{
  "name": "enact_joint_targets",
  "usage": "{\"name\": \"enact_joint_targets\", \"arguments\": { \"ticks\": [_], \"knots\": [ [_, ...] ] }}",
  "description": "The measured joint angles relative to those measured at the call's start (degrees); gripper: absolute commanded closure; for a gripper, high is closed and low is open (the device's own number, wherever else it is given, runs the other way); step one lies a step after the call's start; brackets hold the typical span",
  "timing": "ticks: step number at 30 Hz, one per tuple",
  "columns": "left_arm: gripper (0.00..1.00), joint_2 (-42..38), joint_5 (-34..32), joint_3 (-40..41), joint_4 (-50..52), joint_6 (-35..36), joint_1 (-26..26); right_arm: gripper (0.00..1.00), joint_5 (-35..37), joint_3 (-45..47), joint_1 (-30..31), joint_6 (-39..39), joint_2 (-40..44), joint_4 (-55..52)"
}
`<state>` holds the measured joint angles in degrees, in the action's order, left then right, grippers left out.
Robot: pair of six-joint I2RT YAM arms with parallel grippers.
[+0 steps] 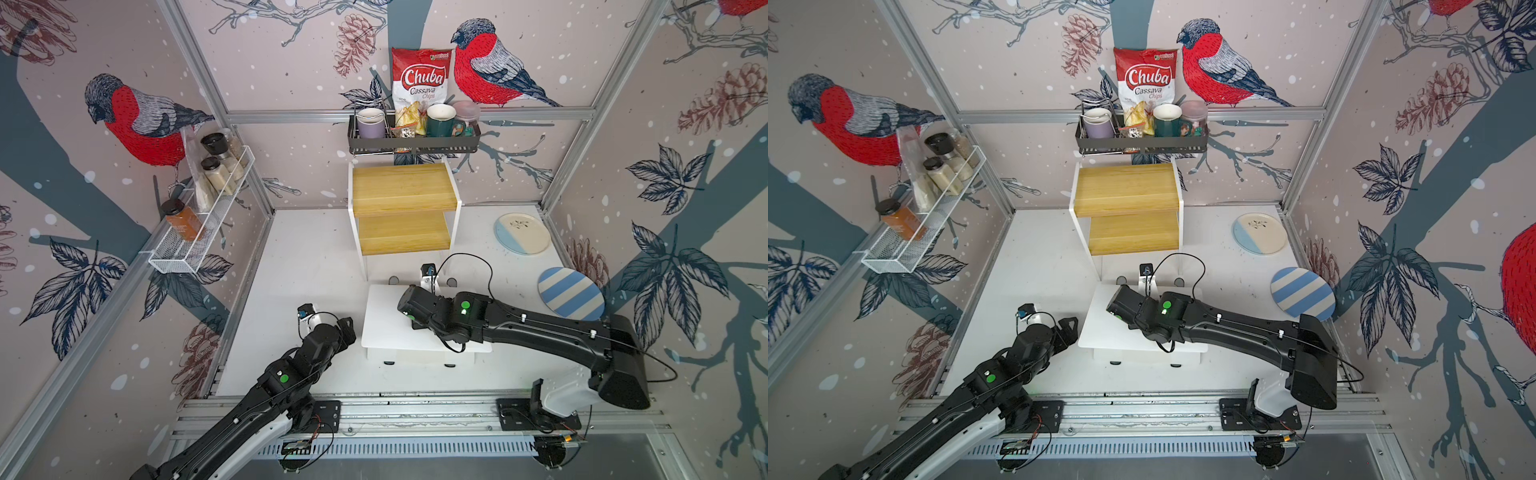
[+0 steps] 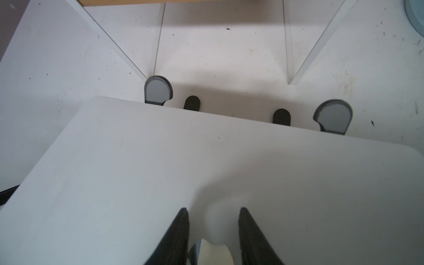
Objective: Close the laptop lid and set it aside
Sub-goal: Close the lid of the laptop.
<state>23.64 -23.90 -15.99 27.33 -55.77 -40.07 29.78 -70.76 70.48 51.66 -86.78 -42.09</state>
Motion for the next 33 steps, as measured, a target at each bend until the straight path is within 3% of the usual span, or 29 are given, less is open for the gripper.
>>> {"name": "enact_joint_targets", "arguments": {
  "ticks": [5,9,13,16,21,25,30,33],
  "knots": [
    [0.11,-7.0,-7.2,-3.6,12.6,-2.3,0.0,0.61,-1.1,3.7,-0.3,0.8,-2.3,3.7],
    [0.10,-10.6,-7.7,-4.2,15.4,-1.4,0.0,0.59,-4.3,6.3,-1.3,0.8,-3.9,6.1],
    [0.08,-11.1,-4.0,-4.2,14.1,1.7,0.0,0.54,-6.3,9.7,-2.1,0.4,-2.5,8.2],
    [0.07,-9.4,0.0,-3.7,9.9,4.0,0.0,0.49,-8.2,13.9,-3.0,-1.1,3.1,11.0],
    [0.05,-3.1,7.4,-2.6,0.5,7.3,0.0,0.26,-12.4,19.9,-6.6,-4.2,18.0,16.2],
    [0.04,3.0,12.2,-2.0,-7.5,9.2,0.0,0.02,-17.9,29.3,-17.8,-6.4,31.5,20.6],
    [0.04,8.3,14.8,-1.2,-15.3,9.7,0.0,0.00,-32.7,40.9,-37.1,-9.2,45.0,22.8],
    [0.04,11.0,15.1,0.6,-19.6,9.6,-0.1,0.00,-42.5,43.9,-45.2,-10.7,46.3,25.7]
  ]
}}
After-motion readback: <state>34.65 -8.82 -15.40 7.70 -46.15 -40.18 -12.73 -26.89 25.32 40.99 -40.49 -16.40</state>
